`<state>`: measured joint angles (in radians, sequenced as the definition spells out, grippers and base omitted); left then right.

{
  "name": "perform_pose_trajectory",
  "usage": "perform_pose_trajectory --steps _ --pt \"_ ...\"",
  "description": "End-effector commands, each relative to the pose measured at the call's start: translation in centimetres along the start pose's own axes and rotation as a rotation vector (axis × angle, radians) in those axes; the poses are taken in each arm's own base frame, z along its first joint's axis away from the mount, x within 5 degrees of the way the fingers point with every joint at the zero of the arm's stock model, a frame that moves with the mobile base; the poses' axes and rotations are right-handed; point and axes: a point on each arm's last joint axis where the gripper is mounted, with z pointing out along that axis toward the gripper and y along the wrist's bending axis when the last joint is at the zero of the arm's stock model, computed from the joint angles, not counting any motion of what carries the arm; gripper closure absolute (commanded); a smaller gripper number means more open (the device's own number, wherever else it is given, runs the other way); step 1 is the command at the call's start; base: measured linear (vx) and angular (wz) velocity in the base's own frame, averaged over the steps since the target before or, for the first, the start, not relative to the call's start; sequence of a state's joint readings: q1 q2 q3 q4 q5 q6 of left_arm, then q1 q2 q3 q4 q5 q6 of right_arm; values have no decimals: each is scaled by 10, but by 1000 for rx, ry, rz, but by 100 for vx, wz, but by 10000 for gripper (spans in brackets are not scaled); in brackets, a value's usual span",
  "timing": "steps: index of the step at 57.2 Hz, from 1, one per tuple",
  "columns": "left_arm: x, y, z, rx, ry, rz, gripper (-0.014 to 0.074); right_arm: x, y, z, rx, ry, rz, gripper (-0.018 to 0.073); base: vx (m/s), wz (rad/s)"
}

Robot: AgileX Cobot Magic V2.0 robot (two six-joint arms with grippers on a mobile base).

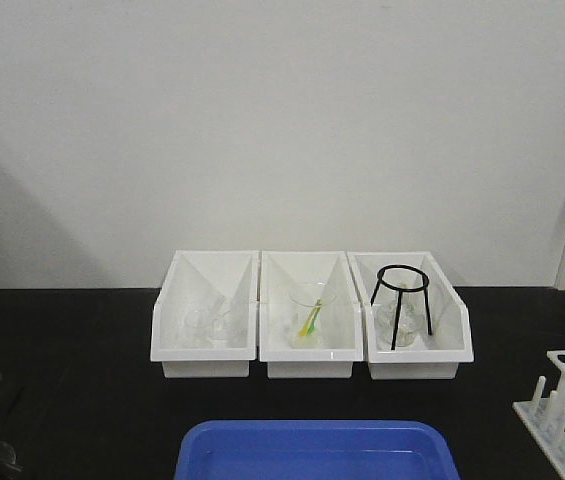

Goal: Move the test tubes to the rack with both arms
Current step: 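Lift the test tube up out of the beaker with the left gripper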

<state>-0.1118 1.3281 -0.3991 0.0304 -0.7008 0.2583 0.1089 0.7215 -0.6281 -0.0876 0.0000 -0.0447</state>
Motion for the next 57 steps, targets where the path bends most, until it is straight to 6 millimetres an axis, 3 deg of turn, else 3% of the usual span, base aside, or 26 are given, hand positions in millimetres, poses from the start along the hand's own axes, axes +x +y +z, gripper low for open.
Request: perform_pose_trajectory --steps 1,18,36,46,57 --pt "-28 6 -10 -32 -131 -25 617 -20 -1 -2 5 -120 -20 68 0 0" --pt "-52 13 -39 -31 -156 -171 617 -20 -1 -2 5 -120 -20 68 0 0" --pt "-96 27 -39 -13 -29 -217 617 -20 -1 -2 5 -120 -20 68 0 0" --pt "-117 33 -38 -18 -54 -218 617 -20 -1 -2 5 -120 -20 68 0 0" --pt "-131 18 -39 57 -99 -231 617 -20 -1 -2 5 -120 -20 68 0 0"
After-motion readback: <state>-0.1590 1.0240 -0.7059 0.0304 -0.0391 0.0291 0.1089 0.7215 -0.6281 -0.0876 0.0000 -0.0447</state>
